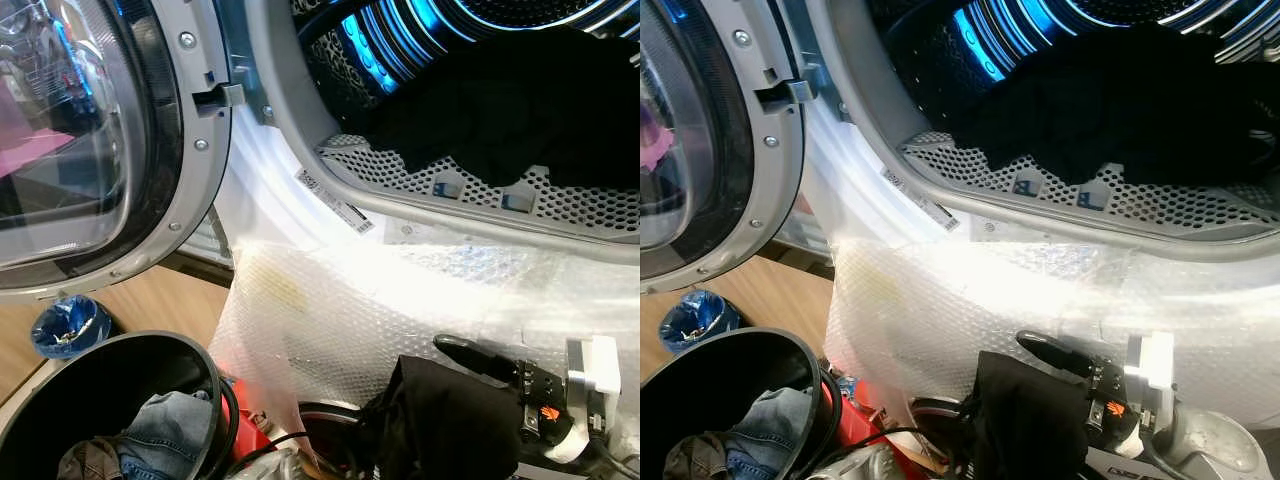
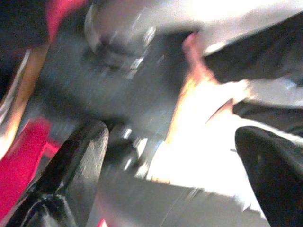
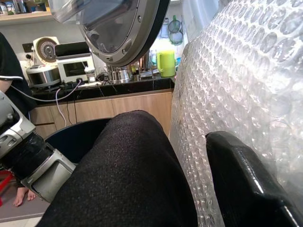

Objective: Clothes washing

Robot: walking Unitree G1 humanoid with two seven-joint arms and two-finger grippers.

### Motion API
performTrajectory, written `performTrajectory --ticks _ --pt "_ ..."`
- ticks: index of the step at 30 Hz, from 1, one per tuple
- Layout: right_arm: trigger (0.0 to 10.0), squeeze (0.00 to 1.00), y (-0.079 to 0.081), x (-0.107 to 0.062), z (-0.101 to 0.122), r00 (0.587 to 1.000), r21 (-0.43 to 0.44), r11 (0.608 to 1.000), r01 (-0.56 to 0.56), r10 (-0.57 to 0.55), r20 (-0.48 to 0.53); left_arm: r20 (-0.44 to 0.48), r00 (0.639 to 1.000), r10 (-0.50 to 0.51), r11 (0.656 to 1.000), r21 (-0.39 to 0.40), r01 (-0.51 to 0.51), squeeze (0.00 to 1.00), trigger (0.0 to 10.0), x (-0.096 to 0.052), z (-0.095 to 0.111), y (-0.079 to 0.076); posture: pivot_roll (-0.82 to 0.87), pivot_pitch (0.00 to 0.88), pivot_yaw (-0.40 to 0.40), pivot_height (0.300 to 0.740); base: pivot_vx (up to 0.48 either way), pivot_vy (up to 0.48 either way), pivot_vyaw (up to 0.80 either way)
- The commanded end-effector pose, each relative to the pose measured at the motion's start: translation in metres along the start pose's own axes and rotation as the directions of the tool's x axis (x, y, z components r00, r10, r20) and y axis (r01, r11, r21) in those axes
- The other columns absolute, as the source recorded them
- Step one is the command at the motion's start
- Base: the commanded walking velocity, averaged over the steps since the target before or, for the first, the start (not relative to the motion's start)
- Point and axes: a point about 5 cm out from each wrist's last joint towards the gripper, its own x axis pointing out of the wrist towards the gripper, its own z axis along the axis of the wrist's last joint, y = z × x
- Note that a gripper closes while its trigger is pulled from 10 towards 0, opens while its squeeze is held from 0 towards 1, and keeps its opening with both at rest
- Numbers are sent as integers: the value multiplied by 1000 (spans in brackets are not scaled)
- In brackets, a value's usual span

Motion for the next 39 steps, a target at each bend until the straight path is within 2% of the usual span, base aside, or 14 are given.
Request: performTrajectory --ticks 1,5,7,15,16,17,18,19,29,33,34,35,36,39 --pt "10000 0 1 3 2 1000 -18 1000 -14 14 9 -32 997 64 998 -26 -64 0 10000 2 -6 0 -87 102 95 740 0 0 0" --pt "10000 0 1 1 2 1000 -17 1000 -10 10 7 -16 974 225 958 -180 -224 0 10000 0 -14 8 -81 104 92 740 0 0 0" --pt "10000 0 1 1 2 1000 -16 1000 -8 8 6 90 965 248 934 -288 -213 0 10000 1 -9 7 -78 105 92 740 0 0 0" --pt "10000 0 -1 2 1 1000 -19 1000 -12 12 -2 41 993 109 962 -256 -95 0 9686 14 -18 -15 -74 104 93 740 0 0 0" --pt "10000 0 -1 2 0 1000 -19 1000 -13 13 -3 4 996 89 961 -264 -84 0 4863 15 -22 -18 -74 105 96 740 0 0 0" --pt "10000 0 -1 2 0 1000 -19 1000 -13 13 -3 4 996 89 961 -264 -84 0 4863 15 -22 -18 -74 105 96 740 0 0 0" --pt "10000 0 -1 2 0 1000 -19 1000 -13 13 -3 -13 997 73 961 -267 -74 0 1451 15 -23 -19 -73 105 95 740 0 0 0" --pt "10000 0 -1 2 0 1000 -18 1000 -13 13 -3 -23 998 55 963 -262 -60 0 0 15 -24 -20 -73 105 95 740 0 0 0" --pt "10000 0 2 2 -3 1000 -15 1000 -8 8 -4 -60 998 35 974 -221 -48 0 0 19 -16 -22 -83 111 109 740 0 0 0" --pt "10000 0 2 3 -3 1000 -14 1000 -5 5 -3 -44 992 121 965 -229 -128 0 0 16 -13 -14 -83 112 109 740 0 0 0" --pt "10000 0 2 2 -3 1000 -13 1000 -5 5 -3 -24 992 125 963 -239 -128 0 1490 15 -11 -12 -80 113 108 740 0 0 0" --pt "10000 0 2 2 -3 1000 -13 1000 -5 5 -4 -1 992 127 960 -251 -123 0 1490 14 -8 -10 -79 113 108 740 0 0 0" --pt "10000 0 2 2 -4 1000 -13 1000 -3 3 -12 53 994 93 966 -245 -78 0 10000 10 -2 -7 -80 113 110 740 0 0 0" --pt "10000 0 1 2 -5 1000 -12 1000 -1 0 -14 160 987 -2 973 -229 39 0 10000 -1 2 -2 -70 115 114 740 0 0 0"
